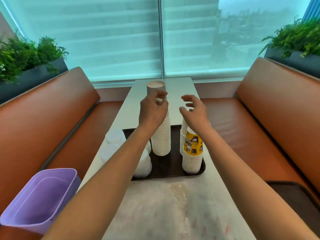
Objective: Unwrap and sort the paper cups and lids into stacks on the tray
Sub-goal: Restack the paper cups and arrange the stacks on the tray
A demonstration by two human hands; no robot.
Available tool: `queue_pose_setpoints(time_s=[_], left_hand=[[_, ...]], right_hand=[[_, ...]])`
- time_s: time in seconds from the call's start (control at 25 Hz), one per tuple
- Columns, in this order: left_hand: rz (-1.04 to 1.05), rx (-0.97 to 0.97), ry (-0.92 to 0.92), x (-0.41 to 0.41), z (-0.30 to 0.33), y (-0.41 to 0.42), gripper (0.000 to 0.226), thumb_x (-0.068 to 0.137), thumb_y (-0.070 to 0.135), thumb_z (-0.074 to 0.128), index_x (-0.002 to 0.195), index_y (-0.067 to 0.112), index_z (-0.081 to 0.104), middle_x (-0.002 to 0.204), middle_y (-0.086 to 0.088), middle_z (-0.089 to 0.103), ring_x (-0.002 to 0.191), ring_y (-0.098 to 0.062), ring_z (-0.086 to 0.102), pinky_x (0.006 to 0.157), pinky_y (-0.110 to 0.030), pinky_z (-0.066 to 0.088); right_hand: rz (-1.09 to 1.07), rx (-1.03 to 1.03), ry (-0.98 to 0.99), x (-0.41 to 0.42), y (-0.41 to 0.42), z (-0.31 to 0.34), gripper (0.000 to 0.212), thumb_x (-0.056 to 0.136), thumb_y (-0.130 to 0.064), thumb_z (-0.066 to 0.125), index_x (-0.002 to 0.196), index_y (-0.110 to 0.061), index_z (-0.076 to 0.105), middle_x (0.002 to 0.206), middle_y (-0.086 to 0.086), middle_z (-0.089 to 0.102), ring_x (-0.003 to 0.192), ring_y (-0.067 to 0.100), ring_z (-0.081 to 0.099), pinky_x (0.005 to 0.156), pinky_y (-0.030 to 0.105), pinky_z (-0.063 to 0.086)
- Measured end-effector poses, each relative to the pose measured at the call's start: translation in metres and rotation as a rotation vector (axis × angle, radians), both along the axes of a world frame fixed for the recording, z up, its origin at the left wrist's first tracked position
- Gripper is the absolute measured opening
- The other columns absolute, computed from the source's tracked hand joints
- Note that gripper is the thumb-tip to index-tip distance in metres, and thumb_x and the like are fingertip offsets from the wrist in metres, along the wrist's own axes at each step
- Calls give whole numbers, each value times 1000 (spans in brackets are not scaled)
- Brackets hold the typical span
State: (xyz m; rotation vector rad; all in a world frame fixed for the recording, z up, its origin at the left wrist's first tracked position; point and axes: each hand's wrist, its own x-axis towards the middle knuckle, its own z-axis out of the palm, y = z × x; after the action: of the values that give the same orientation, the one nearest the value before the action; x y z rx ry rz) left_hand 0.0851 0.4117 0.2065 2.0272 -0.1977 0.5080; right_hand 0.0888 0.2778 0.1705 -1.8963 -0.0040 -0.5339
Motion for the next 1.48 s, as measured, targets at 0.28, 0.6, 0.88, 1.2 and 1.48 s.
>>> queue_pose_setpoints(time_s=[0.28, 0.6, 0.88, 1.2, 1.48], left_hand=[[60, 81, 40, 32, -8, 41, 57, 83, 18, 63, 135, 20, 42, 136, -11, 40, 121, -27, 44, 97, -30, 39], [-81, 171, 126, 72, -12, 41, 91, 76, 39, 74, 147, 41, 17, 150, -10, 19, 135, -29, 33, 108, -38, 34], [-140, 132, 26, 97, -20, 32, 75, 72, 38, 78, 135, 31, 38, 139, -4, 43, 120, -22, 48, 90, -25, 43], [-146, 84, 24, 107, -29, 33, 60, 72, 34, 78, 118, 20, 43, 122, -4, 53, 100, -20, 54, 73, -23, 45], [-167, 81, -5, 97, -34, 35, 63, 71, 38, 79, 120, 21, 41, 123, -3, 53, 101, -21, 55, 75, -29, 52]], right_hand=[[4, -85, 218, -3, 56, -37, 70, 87, -13, 62, 147, -14, 26, 150, 5, 31, 136, 22, 32, 107, 29, 30], [-38, -36, 498, 24, 67, -99, 95, 81, -16, 71, 151, -12, 7, 157, 7, 17, 144, 25, 18, 114, 37, 22], [-61, 74, 612, 47, 71, -146, 118, 69, -21, 84, 151, -20, 0, 159, 4, 10, 146, 26, 12, 118, 47, 18], [-42, 141, 528, 60, 78, -173, 111, 61, -15, 87, 147, -23, 17, 141, 4, 41, 132, 25, 38, 109, 48, 37], [-60, 140, 480, 47, 80, -177, 106, 61, -15, 87, 144, -22, 22, 138, 3, 44, 129, 24, 40, 108, 47, 38]])
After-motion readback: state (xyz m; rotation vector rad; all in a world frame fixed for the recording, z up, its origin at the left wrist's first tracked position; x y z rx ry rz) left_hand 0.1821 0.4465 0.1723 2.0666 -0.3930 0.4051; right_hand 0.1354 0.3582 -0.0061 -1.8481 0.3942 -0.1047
